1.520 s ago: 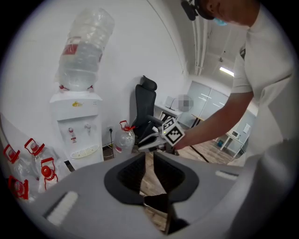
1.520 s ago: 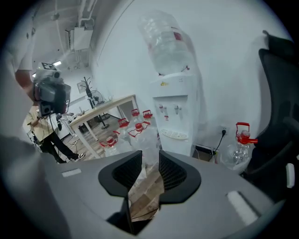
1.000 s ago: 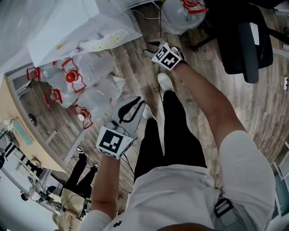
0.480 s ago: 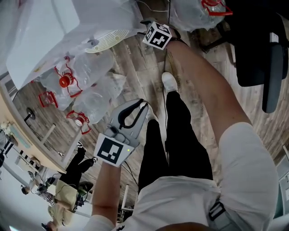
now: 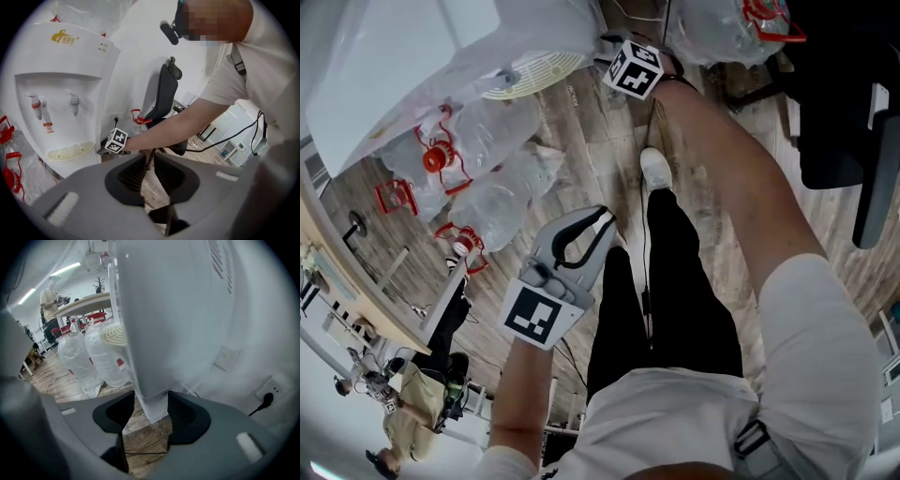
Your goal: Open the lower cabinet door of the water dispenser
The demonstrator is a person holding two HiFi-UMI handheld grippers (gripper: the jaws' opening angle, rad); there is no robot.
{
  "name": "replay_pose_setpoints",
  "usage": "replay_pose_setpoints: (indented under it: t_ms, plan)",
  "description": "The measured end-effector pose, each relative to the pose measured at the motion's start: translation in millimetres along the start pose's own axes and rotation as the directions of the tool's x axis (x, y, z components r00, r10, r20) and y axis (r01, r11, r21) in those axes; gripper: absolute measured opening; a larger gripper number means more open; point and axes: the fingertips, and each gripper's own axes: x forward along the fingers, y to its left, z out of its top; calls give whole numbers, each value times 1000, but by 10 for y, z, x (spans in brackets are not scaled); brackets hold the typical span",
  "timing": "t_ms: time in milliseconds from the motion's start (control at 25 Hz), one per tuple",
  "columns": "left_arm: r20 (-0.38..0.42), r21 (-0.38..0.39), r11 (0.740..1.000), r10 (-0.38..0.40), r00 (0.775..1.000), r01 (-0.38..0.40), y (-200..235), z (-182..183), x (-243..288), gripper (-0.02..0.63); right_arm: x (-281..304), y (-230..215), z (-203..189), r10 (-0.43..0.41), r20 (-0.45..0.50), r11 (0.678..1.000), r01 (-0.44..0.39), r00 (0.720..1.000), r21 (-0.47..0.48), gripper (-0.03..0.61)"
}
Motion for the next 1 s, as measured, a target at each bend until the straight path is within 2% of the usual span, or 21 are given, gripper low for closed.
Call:
replay_pose_setpoints:
  t_ms: [360,800,1000]
  plan:
    - [25,-5,1000,6,1000,-6,-16,-116,-162,58,-15,116,-68,-44,-27,999,45,999,25,192]
    - [83,13,999,32,996,-33,-61,-232,-538,57,-124,656,-270,-70,-70,992,77,995,98,183]
    - [112,-6,999,40,993,-40,-135,-399,-786,58,-177,982,-340,-80,-91,985,93,993,144,179]
